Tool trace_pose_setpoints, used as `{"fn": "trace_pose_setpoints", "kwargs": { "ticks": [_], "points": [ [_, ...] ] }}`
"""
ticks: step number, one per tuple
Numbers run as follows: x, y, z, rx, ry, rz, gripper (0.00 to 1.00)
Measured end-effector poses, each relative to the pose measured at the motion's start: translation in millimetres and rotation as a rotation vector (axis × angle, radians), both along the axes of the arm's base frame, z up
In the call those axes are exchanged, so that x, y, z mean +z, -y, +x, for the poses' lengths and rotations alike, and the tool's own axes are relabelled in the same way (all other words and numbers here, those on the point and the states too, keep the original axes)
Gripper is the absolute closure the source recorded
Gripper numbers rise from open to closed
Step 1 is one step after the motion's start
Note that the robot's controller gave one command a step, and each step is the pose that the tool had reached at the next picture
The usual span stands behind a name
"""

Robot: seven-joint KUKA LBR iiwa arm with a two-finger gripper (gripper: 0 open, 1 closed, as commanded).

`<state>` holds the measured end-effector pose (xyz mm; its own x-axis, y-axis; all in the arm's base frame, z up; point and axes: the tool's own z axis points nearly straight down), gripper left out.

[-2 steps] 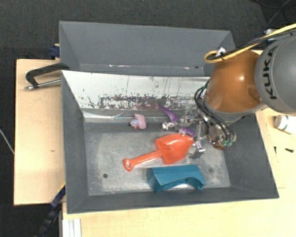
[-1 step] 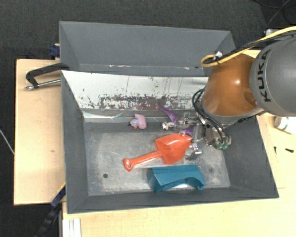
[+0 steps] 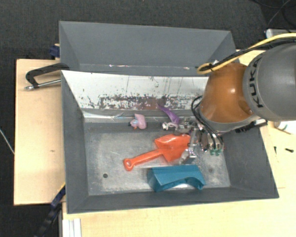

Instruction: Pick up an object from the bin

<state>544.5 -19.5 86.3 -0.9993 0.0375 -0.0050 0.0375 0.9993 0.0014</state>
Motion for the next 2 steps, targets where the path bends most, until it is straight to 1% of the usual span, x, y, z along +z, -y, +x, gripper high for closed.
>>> {"fn": "trace_pose_setpoints", "kwargs": {
  "ticks": [1, 2],
  "points": [
    [-8.7, -29.8, 21.5, -0.227, 0.002, 0.007, 1.00],
    [-8.7, -29.8, 21.5, -0.227, 0.003, 0.007, 1.00]
  ]
}}
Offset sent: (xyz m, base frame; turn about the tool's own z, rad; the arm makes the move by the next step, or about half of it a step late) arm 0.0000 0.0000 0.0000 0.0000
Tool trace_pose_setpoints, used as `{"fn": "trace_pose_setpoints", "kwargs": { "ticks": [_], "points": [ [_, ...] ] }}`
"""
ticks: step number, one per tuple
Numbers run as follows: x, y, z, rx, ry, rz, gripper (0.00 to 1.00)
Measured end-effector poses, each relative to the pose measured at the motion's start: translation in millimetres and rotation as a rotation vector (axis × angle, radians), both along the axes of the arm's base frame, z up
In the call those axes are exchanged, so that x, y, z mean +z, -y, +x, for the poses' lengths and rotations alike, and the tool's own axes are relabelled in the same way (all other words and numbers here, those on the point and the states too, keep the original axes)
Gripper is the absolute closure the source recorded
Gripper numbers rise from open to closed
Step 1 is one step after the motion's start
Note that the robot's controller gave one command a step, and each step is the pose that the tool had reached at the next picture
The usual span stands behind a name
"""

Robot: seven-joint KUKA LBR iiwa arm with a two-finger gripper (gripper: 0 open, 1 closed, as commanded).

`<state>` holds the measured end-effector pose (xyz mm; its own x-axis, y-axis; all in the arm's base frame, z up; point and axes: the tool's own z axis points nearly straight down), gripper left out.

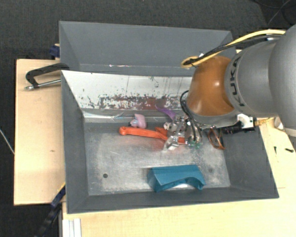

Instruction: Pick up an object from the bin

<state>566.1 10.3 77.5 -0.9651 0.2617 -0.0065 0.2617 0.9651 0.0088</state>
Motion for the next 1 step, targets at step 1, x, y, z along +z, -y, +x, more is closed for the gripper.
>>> {"fn": "trace_pose_setpoints", "kwargs": {
  "ticks": [1],
  "points": [
    [142.9, -6.4, 11.2, 0.077, -0.001, -0.006, 1.00]
  ]
}}
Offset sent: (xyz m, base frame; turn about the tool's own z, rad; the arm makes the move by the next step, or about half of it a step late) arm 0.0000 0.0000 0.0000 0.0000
